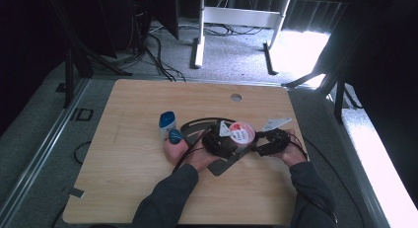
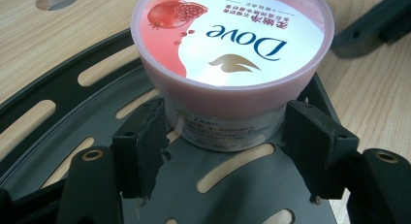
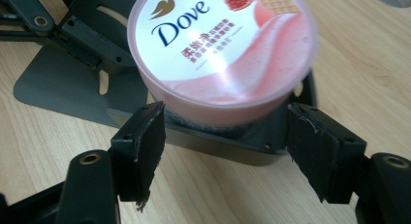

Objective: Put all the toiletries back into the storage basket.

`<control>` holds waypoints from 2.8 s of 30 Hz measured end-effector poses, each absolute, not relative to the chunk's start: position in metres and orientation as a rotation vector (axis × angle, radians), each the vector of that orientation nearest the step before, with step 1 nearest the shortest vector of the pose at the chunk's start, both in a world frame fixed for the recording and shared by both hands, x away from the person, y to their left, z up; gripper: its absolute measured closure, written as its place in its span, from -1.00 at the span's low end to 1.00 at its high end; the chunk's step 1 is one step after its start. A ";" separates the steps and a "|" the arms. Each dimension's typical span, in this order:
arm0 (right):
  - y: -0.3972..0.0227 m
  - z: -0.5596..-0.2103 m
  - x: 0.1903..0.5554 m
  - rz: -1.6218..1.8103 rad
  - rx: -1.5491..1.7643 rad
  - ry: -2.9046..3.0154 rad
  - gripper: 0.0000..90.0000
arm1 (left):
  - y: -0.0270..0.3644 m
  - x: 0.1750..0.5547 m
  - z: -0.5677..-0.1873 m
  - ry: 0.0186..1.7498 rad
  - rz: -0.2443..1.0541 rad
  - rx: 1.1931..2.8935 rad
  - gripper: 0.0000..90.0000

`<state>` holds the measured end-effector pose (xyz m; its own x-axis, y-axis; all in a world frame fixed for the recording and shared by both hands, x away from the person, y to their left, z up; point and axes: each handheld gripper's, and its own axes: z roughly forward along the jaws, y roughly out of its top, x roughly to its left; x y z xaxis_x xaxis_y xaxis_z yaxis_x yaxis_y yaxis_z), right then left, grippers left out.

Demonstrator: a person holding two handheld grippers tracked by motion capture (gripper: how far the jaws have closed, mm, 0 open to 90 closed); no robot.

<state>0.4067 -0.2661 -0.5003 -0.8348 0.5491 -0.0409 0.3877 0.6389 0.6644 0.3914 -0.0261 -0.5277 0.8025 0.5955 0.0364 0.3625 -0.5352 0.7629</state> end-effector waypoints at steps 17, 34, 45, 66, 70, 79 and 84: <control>-0.292 -0.517 0.409 0.989 0.933 2.545 0.55 | -0.023 0.390 -0.533 0.688 0.373 2.232 0.06; -0.288 -0.527 0.422 0.874 1.116 2.478 0.99 | -0.023 0.395 -0.534 0.762 0.397 2.250 0.87; -0.287 -0.534 0.428 0.901 1.180 2.448 1.00 | -0.032 0.395 -0.531 0.747 0.398 2.250 0.86; -0.294 -0.532 0.425 0.934 1.158 2.457 0.92 | -0.032 0.386 -0.529 0.720 0.330 2.247 0.57; -0.296 -0.533 0.418 0.931 1.143 2.457 0.85 | -0.025 0.380 -0.527 0.731 0.314 2.243 0.47; -0.294 -0.539 0.384 0.954 1.084 2.452 0.50 | -0.010 0.362 -0.531 0.765 0.263 2.229 0.38; -0.295 -0.546 0.367 0.943 1.097 2.429 0.33 | 0.001 0.357 -0.531 0.792 0.250 2.214 0.34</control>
<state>0.3672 -0.2951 -0.5456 -0.6574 0.7534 -0.0133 0.5469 0.4892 0.6794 0.3568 0.0010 -0.5306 0.7885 0.6116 -0.0653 0.4631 -0.5206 0.7173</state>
